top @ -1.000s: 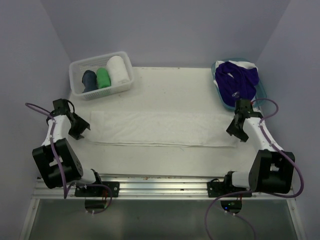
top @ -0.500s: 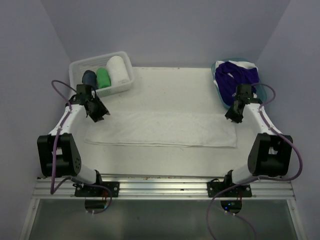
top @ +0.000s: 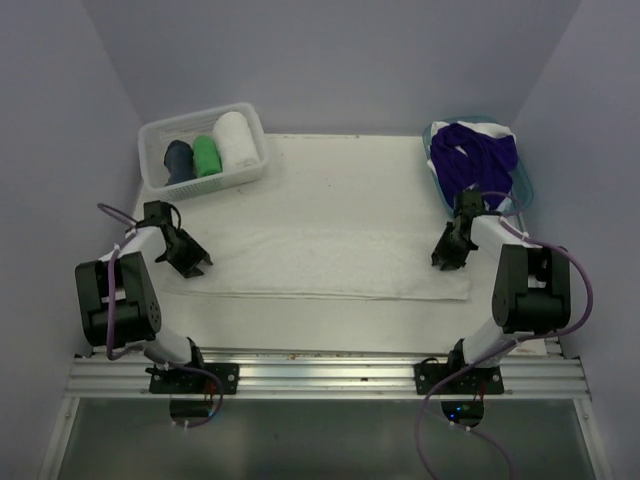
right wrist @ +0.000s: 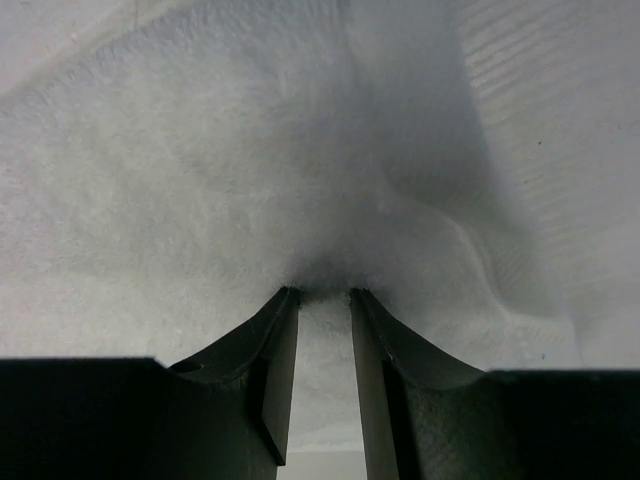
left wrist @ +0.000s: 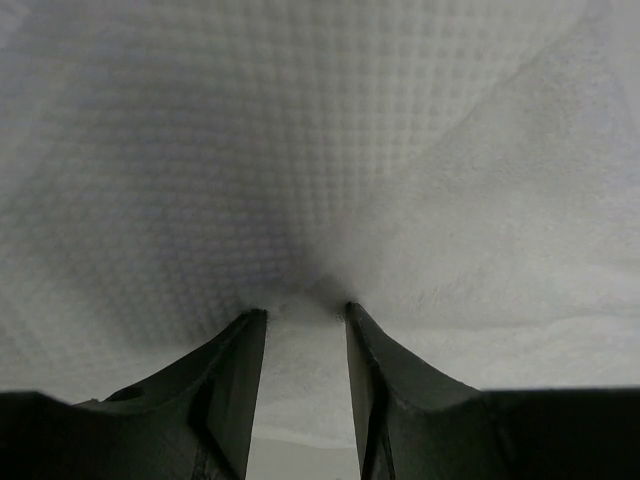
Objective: Roll the towels
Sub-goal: Fold the towel
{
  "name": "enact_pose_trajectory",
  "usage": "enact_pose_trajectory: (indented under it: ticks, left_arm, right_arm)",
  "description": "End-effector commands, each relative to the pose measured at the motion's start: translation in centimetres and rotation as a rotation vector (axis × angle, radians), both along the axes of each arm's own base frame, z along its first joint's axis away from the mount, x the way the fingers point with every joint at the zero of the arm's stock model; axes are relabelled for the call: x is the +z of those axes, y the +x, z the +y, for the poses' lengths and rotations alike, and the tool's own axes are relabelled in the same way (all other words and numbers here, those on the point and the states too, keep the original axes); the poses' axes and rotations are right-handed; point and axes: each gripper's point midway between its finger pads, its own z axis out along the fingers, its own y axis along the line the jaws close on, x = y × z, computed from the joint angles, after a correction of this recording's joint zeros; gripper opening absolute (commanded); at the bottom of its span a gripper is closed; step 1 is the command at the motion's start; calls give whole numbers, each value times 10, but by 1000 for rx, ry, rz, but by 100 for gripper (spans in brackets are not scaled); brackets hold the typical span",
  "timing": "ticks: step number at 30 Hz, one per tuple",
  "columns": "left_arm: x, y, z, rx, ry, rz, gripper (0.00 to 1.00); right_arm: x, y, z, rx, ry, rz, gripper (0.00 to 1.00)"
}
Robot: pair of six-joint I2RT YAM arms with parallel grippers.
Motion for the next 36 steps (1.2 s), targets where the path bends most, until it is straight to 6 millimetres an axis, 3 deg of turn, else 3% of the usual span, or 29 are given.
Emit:
enact_pose_trajectory:
  ticks: [1, 3, 8, 11, 14, 17, 23, 26, 29, 32, 33, 36]
  left_arm:
    - [-17, -39, 48, 111, 43, 88, 43]
    - [-13, -44, 65, 147, 71, 90, 43]
    - [-4, -38, 68, 160, 74, 59, 43]
    - [5, -30, 70, 153, 74, 28, 43]
    - [17, -23, 73, 145, 87, -11, 43]
    - [28, -18, 77, 136, 104, -34, 43]
    - [32, -16, 78, 129, 110, -39, 44]
    - [33, -15, 77, 130, 103, -43, 44]
    - [36, -13, 78, 130, 104, -49, 44]
    - [38, -12, 77, 129, 106, -57, 44]
    - [38, -12, 77, 129, 105, -57, 44]
    - [37, -13, 76, 129, 98, -54, 44]
  right_arm:
    - [-11, -32, 6, 24, 23, 69, 32]
    - [-13, -43, 11, 32, 46, 81, 32]
    - [-3, -58, 12, 60, 28, 88, 30]
    - [24, -46, 0, 44, -38, 3, 29]
    - [53, -18, -14, 23, -117, -109, 29]
    - [63, 6, -21, 21, -149, -106, 26]
    - [39, 38, -15, 5, -103, -93, 20]
    - [18, 37, -13, -6, -91, -42, 17]
    - [12, 35, -20, -22, -132, -25, 15]
    - [31, 40, -24, -40, -154, -103, 15]
    - [50, 42, -25, -49, -161, -164, 16]
    - [73, 39, -25, -42, -182, -222, 19]
